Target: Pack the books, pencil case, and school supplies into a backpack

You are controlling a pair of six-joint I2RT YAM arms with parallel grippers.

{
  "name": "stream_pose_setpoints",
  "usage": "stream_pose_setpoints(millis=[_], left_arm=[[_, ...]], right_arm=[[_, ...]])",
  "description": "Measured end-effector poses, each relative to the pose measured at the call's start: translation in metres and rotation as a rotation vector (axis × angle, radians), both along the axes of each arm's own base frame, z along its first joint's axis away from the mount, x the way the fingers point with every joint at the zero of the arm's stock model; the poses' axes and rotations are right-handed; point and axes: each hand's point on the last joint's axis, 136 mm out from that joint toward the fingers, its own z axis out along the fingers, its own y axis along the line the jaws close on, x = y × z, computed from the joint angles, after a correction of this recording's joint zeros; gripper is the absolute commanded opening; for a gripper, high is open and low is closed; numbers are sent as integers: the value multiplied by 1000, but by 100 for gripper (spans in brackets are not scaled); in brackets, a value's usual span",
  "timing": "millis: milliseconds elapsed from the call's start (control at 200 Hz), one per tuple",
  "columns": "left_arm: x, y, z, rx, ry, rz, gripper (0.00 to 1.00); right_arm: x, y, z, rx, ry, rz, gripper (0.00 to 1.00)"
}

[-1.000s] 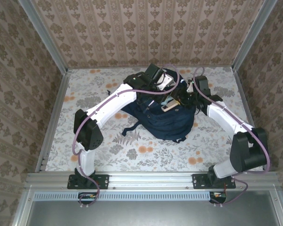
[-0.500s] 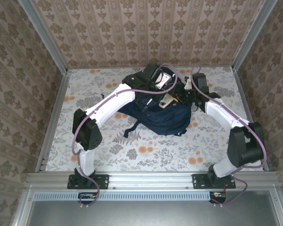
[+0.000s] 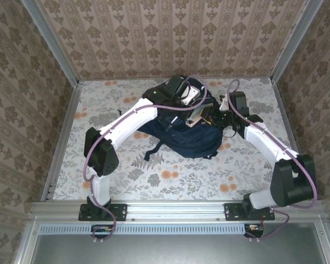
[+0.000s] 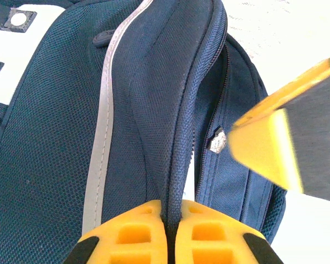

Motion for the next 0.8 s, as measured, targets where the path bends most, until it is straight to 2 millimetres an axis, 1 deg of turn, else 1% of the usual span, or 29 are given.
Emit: stream_pose_setpoints(millis=[100,200,275,435,555,620,730,800], left_arm=[[-2,-1,1,-7,7,-8,0],[-5,-2,3,-19,18,-12,0],[-4,0,7,-27,18,-4,0],[4,5,15,-47,5,24,0],[5,7,14,-53,13,39,0],[4,7,14,-60,17,42,0],[-1,5,9,-65,40,29,0],[-2,4,8,-71,42,25,0]], right_arm=[[6,14,-7,39,10,31,28],[13,28,-11,74,12,57,25],[22,36,-9,100,4,64,24],[35,44,-5,127,-3,70,24],[36,44,-5,131,-5,69,27],[34,43,-6,130,-6,68,30],[22,32,-4,121,-11,42,32],[13,20,1,110,-21,14,32]])
